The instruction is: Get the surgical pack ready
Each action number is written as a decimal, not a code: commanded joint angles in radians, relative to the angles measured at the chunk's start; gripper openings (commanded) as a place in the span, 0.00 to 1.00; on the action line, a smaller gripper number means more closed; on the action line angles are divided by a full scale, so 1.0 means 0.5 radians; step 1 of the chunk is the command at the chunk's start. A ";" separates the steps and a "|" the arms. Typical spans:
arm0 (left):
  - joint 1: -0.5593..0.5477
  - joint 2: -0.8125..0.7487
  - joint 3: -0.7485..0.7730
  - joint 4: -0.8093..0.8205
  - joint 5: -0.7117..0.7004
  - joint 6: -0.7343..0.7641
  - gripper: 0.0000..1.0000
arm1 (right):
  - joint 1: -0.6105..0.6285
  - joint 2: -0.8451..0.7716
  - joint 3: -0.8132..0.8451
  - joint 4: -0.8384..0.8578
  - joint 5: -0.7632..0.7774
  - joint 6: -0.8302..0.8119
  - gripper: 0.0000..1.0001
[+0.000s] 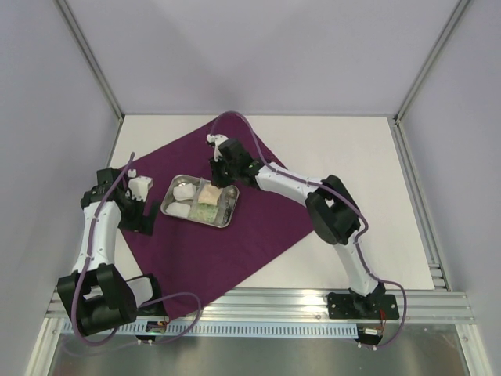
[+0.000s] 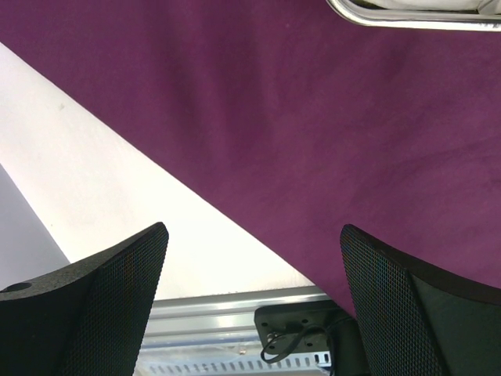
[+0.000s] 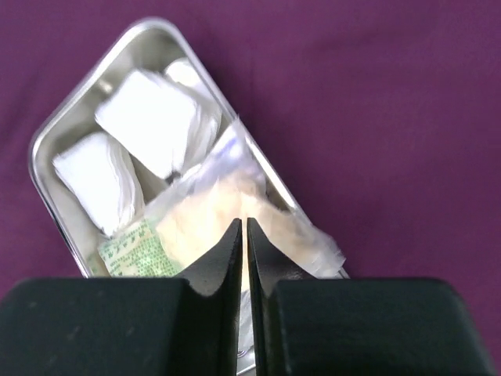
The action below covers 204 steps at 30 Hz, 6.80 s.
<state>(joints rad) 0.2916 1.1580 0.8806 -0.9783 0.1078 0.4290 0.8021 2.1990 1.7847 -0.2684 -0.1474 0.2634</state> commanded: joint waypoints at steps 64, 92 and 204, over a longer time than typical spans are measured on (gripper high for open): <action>0.015 -0.110 0.107 -0.074 0.045 -0.036 1.00 | -1.404 -1.351 -2.192 0.224 0.252 0.795 0.00; 0.018 -0.043 0.199 -0.120 0.076 -0.060 1.00 | -1.430 -1.766 -1.738 -0.190 0.489 0.477 0.67; 0.015 -0.505 0.055 -0.436 -0.050 0.019 1.00 | 1.610 -1.386 -1.521 -0.295 1.077 0.501 0.73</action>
<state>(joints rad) 0.2916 0.9543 0.8951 -1.1496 0.0986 0.4183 1.5135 1.4437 0.9436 -0.4118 0.3405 0.5404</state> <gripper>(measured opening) 0.999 0.735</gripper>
